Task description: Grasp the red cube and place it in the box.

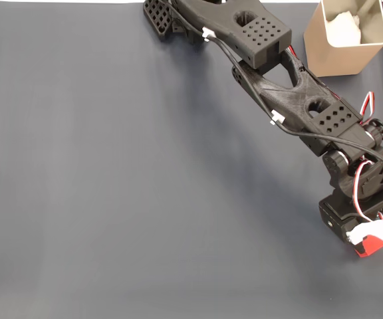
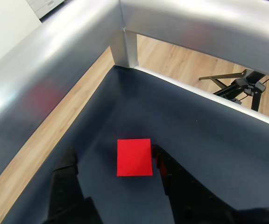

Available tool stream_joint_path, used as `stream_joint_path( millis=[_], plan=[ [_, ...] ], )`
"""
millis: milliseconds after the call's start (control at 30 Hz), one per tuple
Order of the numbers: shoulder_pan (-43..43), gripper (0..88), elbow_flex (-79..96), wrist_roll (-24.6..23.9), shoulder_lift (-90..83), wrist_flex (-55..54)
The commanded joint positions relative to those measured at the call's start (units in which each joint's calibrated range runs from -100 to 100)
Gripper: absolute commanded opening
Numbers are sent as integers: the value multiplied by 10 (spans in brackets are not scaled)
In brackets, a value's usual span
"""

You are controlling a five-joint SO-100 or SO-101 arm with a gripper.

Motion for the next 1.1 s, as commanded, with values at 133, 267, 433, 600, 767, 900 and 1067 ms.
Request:
stream_joint_path(
  millis=[133, 267, 433, 600, 767, 900, 1067],
  plan=[
    [-1, 295, -29, 12, -16, -3],
    [-1, 280, -16, 12, -23, -3],
    [-3, 225, -11, 16, -26, 0],
    [-3, 165, -9, 24, -29, 12],
    [-1, 125, 14, 32, -41, 16],
    [-1, 113, 16, 33, -43, 16],
    [-3, 95, 23, 36, -49, 19]
  ],
)
